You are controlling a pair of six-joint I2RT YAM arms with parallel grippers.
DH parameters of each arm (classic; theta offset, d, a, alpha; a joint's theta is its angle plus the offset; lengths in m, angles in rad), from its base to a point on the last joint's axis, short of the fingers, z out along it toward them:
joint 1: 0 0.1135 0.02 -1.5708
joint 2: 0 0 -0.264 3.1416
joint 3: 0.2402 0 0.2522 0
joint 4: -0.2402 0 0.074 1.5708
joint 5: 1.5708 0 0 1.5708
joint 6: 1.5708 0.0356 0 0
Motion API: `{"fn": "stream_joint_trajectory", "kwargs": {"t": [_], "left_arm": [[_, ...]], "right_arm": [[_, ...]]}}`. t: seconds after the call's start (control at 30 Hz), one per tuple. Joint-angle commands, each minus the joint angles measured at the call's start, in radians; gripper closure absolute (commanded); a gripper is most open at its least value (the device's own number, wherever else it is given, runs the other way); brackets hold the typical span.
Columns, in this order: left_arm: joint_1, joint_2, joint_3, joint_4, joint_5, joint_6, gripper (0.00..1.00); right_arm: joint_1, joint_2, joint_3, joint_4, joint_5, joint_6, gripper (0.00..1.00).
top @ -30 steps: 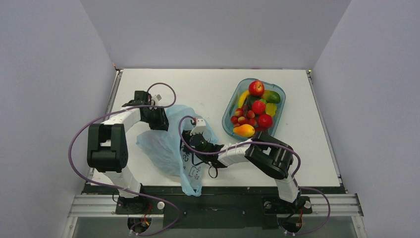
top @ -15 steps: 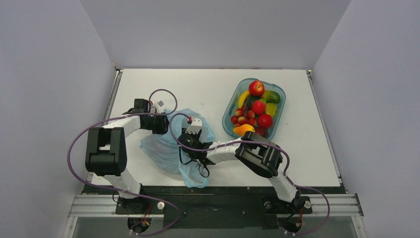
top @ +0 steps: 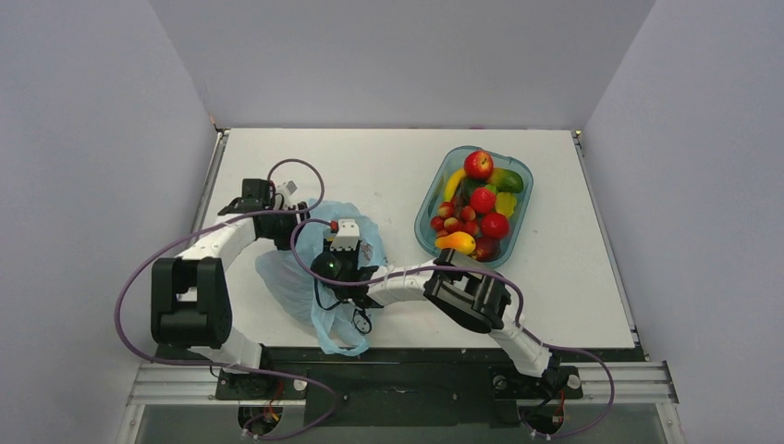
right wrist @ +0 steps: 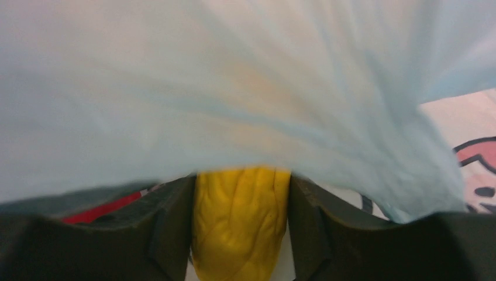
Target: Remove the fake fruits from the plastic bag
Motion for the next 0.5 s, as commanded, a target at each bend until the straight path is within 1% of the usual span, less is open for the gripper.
{"fn": "stream_joint_trajectory", "kwargs": {"t": [0.0, 0.03, 0.07, 0.1, 0.2, 0.23, 0.27, 0.3, 0.33, 0.37, 0.4, 0.43, 0.47], "left_arm": [[-0.012, -0.226, 0.125, -0.209, -0.279, -0.048, 0.30], [-0.009, -0.305, 0.127, -0.223, -0.357, -0.062, 0.26], [-0.003, -0.343, 0.131, -0.232, -0.389, -0.091, 0.26], [-0.002, -0.417, 0.131, -0.249, -0.430, -0.107, 0.24], [0.000, -0.598, 0.110, -0.288, -0.431, -0.185, 0.22], [0.000, -0.632, 0.076, -0.296, -0.379, -0.206, 0.21], [-0.004, -0.712, 0.050, -0.293, -0.341, -0.257, 0.22], [-0.006, -0.753, -0.025, -0.261, -0.245, -0.321, 0.22], [-0.014, -0.842, -0.061, -0.243, -0.155, -0.351, 0.22], [-0.019, -0.887, -0.136, -0.209, -0.119, -0.405, 0.22], [-0.031, -0.968, -0.168, -0.194, -0.053, -0.428, 0.22], [-0.036, -1.002, -0.214, -0.183, -0.029, -0.447, 0.21], [-0.045, -1.056, -0.227, -0.211, -0.003, -0.450, 0.20]], "right_arm": [[-0.017, -0.008, -0.018, 0.063, 0.058, -0.060, 0.67], [-0.016, -0.014, -0.025, 0.069, 0.057, -0.071, 0.72], [-0.016, -0.017, -0.029, 0.079, 0.057, -0.076, 0.74], [-0.016, -0.025, -0.037, 0.081, 0.060, -0.079, 0.77], [-0.016, -0.038, -0.050, 0.083, 0.055, -0.068, 0.77], [-0.016, -0.044, -0.054, 0.083, 0.052, -0.063, 0.77], [-0.016, -0.047, -0.057, 0.081, 0.047, -0.061, 0.77], [-0.015, -0.051, -0.060, 0.081, 0.045, -0.056, 0.77], [-0.014, -0.055, -0.062, 0.080, 0.042, -0.053, 0.76], [-0.015, -0.059, -0.063, 0.081, 0.039, -0.049, 0.75], [-0.014, -0.061, -0.062, 0.080, 0.033, -0.048, 0.75], [-0.015, -0.063, -0.059, 0.077, 0.031, -0.048, 0.75], [-0.014, -0.066, -0.057, 0.076, 0.029, -0.048, 0.74]]}}
